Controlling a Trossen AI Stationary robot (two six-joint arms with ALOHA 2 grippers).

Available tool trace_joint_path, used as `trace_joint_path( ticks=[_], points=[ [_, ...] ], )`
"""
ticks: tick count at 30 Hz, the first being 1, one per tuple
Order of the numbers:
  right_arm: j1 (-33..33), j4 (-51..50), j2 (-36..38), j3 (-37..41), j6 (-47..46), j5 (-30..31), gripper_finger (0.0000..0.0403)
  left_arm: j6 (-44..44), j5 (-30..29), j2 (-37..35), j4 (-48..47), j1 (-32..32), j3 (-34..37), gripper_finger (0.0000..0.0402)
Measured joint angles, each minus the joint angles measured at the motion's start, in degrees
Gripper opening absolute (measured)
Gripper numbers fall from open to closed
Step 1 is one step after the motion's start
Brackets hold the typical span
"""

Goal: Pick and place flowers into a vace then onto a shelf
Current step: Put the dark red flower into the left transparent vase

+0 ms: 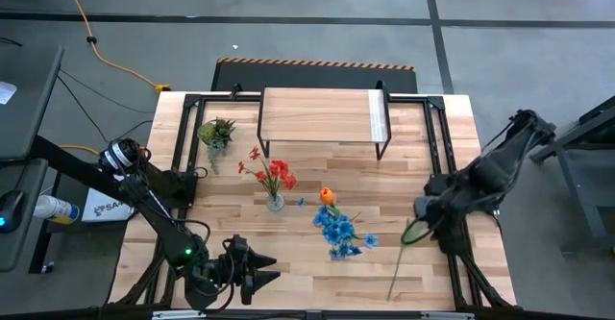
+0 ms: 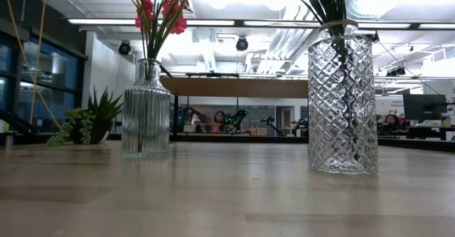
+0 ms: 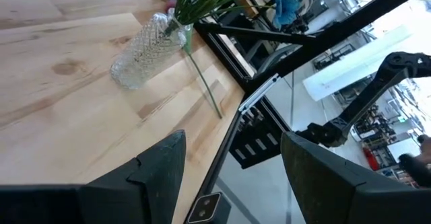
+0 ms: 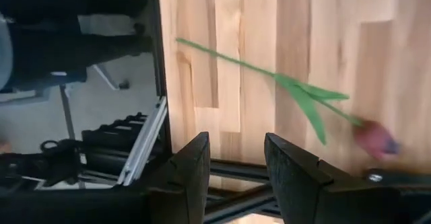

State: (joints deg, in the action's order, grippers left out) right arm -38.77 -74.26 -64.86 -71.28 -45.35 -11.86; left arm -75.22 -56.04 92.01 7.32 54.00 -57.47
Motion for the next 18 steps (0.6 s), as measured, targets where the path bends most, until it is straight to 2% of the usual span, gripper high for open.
trace_joint_path(
  ticks=[6,12,18],
  points=[
    [-4.03,13.08,0.0,10.81,-3.22,-0.44,0.0134,-0.02,1.15,0.0,-0.43,0.02,0.0,0.0278],
    [-5.23,24.16,0.0,17.76,-17.39,2.9,0.0134,-0.02,1.73,0.0,-0.41,0.02,0.0,0.0278],
    [-6.92,25.99,0.0,20.92,-32.61,2.2,0.0134,-0.02,4.22,0.0,-2.31,0.02,0.0,0.0278]
  ],
)
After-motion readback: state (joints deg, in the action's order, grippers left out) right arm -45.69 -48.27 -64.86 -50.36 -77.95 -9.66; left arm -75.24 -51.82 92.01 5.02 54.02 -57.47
